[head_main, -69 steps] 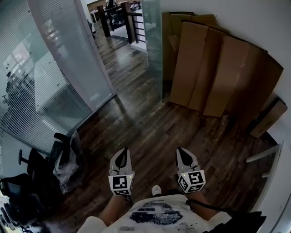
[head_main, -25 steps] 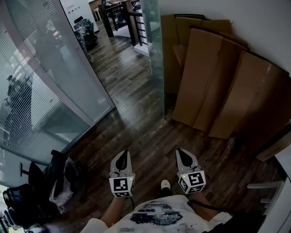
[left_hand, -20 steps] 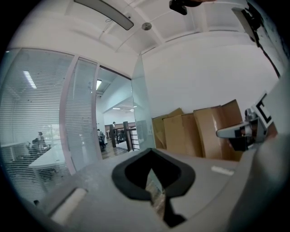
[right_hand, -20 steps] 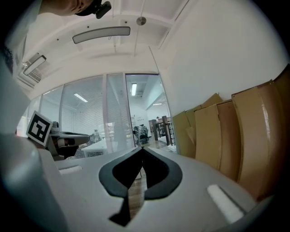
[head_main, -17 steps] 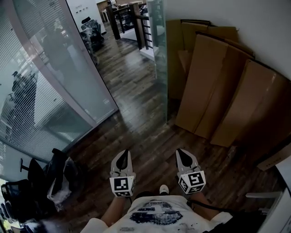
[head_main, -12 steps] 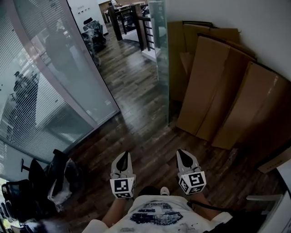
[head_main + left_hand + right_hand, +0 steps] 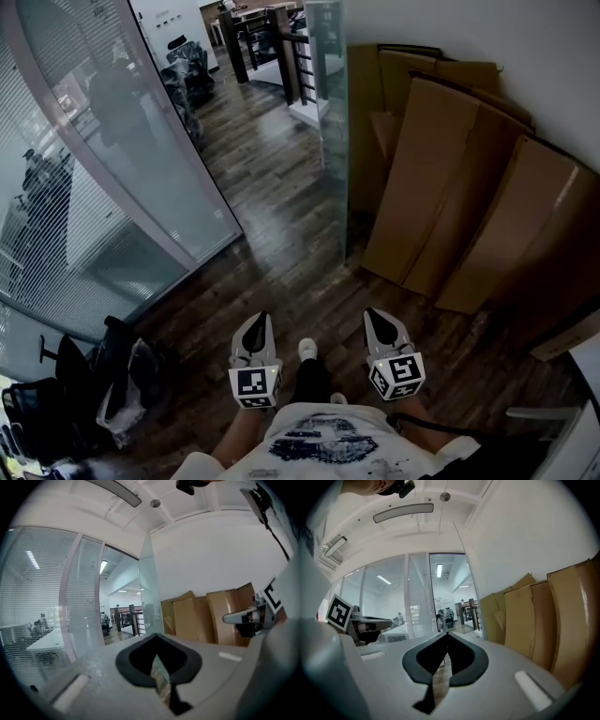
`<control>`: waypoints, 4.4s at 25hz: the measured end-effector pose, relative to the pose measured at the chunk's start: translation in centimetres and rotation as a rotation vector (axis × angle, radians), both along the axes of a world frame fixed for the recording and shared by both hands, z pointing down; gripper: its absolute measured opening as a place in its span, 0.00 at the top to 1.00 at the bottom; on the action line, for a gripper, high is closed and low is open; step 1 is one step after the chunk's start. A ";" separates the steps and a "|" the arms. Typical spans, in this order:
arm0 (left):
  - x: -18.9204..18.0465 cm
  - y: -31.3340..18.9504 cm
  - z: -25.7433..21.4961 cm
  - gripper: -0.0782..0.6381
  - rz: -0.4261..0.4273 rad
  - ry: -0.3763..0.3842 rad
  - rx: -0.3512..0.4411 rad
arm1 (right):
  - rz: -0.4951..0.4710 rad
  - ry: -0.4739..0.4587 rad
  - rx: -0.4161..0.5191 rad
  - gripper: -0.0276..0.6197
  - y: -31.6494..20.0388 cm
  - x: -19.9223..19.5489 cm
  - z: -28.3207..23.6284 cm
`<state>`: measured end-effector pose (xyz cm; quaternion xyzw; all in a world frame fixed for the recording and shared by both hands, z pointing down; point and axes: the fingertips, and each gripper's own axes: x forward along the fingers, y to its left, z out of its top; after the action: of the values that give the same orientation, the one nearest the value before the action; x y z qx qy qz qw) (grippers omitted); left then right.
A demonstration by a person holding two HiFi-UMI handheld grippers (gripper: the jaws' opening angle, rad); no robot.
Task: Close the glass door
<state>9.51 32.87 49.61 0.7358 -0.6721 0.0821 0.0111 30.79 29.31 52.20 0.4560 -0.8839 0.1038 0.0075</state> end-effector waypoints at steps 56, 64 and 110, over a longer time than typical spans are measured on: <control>-15.0 -29.6 2.0 0.89 0.084 0.053 -0.050 | 0.128 0.054 -0.018 0.95 -28.9 -12.9 -0.7; -14.3 -33.7 2.5 0.89 0.077 0.041 -0.053 | 0.122 0.020 -0.013 0.95 -33.4 -11.7 -0.1; -5.6 -54.8 2.5 0.89 0.024 -0.015 -0.069 | -0.131 -0.044 -0.029 0.95 -51.1 -8.1 0.3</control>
<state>3.87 -21.88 52.14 0.7422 -0.6602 0.1107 0.0303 22.70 -21.76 52.48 0.3949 -0.9101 0.1258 0.0013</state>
